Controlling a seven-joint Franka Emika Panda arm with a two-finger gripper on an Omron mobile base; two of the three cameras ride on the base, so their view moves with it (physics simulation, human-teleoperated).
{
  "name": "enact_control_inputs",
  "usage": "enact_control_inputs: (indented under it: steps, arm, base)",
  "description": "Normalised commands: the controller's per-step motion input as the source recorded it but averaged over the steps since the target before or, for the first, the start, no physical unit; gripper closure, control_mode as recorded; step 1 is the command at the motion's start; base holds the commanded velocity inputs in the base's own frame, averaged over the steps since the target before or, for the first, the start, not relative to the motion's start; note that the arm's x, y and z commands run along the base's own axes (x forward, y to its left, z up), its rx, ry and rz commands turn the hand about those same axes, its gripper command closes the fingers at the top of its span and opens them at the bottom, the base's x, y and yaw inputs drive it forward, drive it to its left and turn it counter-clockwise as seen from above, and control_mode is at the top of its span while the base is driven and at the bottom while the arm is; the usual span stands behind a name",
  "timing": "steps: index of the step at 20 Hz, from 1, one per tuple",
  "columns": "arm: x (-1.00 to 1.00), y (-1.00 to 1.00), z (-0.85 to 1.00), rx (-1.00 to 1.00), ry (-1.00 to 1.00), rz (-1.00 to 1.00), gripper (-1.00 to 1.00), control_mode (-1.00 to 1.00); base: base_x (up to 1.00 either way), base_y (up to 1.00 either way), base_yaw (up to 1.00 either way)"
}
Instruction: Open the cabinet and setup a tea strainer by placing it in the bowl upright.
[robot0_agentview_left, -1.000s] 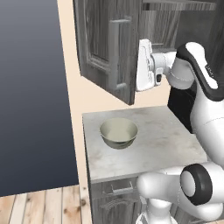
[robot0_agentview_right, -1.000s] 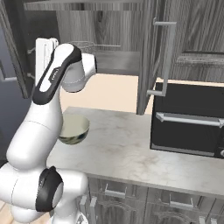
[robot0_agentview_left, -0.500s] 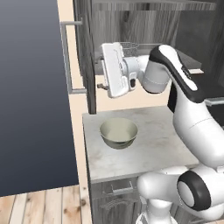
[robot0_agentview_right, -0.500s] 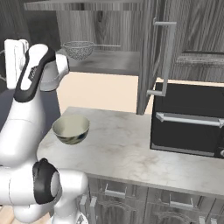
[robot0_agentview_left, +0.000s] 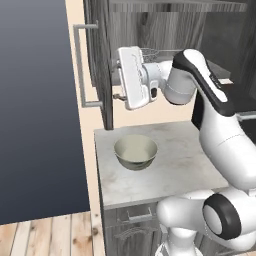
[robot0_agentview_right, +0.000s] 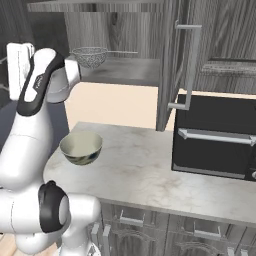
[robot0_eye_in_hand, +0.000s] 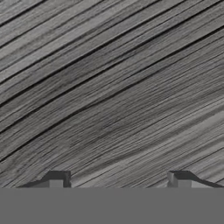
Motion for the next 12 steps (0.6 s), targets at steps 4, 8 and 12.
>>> enact_control_inputs:
  steps: [4,8,12]
  arm:
    - [0.00,-0.51,-0.24,-0.11,-0.07,0.00,-1.00,-1.00]
    - [0.13,-0.50,-0.12,-0.30,-0.16,0.00,-1.00,-1.00]
    - [0.15,-0.27,-0.44,-0.55,-0.16,0.00,-1.00,-1.00]
  base:
    - [0.00,0.00,0.00]
    - [0.00,0.00,0.00]
    - [0.00,0.00,0.00]
